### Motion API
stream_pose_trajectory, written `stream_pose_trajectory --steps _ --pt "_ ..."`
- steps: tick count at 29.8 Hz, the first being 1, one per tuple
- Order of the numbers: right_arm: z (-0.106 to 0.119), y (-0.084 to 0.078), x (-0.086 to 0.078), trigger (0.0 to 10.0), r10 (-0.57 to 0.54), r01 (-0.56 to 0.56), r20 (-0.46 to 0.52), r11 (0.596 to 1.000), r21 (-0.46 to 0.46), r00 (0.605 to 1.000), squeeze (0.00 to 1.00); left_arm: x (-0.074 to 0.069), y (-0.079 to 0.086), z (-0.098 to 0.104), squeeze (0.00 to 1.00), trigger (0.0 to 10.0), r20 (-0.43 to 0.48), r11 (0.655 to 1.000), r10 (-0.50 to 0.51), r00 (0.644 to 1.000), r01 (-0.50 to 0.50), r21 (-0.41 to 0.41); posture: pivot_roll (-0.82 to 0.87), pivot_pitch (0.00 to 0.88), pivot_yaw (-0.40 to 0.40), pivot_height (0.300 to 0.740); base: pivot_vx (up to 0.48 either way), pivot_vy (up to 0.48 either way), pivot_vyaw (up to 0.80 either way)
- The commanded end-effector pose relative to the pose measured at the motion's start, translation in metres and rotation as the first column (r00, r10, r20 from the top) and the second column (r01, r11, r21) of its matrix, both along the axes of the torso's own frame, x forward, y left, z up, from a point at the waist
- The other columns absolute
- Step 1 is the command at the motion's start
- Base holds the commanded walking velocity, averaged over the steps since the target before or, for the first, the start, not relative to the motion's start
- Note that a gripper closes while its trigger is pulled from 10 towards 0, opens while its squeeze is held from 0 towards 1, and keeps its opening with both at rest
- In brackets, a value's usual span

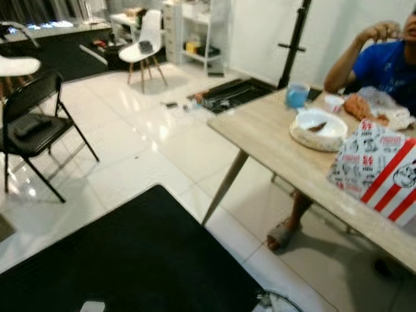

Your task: Restocking fridge

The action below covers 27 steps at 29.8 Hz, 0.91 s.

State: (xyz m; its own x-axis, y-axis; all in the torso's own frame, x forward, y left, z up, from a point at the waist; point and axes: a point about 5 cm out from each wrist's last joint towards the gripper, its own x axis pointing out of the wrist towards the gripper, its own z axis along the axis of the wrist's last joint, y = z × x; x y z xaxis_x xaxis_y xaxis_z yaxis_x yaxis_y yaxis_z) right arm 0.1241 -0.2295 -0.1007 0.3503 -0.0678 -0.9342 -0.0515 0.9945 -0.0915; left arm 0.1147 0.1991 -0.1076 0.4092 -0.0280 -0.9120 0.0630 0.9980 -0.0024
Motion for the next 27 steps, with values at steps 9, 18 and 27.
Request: stream_pose_trajectory --steps 9,18,27 --pt "0.0015 -0.0016 0.0039 10.0 0.004 -0.004 0.001 1.0 -0.008 1.0 0.0 -0.0033 -0.0019 -0.0014 0.0 10.0 -0.021 1.0 -0.014 1.0 0.014 -0.004 -0.02 0.0 0.026 0.74 0.256 0.0 -0.53" --pt "0.0002 -0.0023 -0.0007 10.0 0.002 -0.002 -0.017 1.0 -0.01 1.0 0.0 -0.0028 -0.0017 -0.0012 0.0 10.0 -0.019 1.0 -0.012 1.0 0.012 -0.005 -0.01 0.0 0.023 0.74 0.256 0.0 -0.78" --pt "0.0007 -0.0047 -0.0008 10.0 0.007 -0.007 -0.022 1.0 -0.018 1.0 0.0 -0.0038 0.0006 -0.0012 0.0 10.0 -0.023 1.0 -0.013 1.0 0.013 0.0 -0.01 0.0 0.02 0.74 0.257 0.0 -0.78"
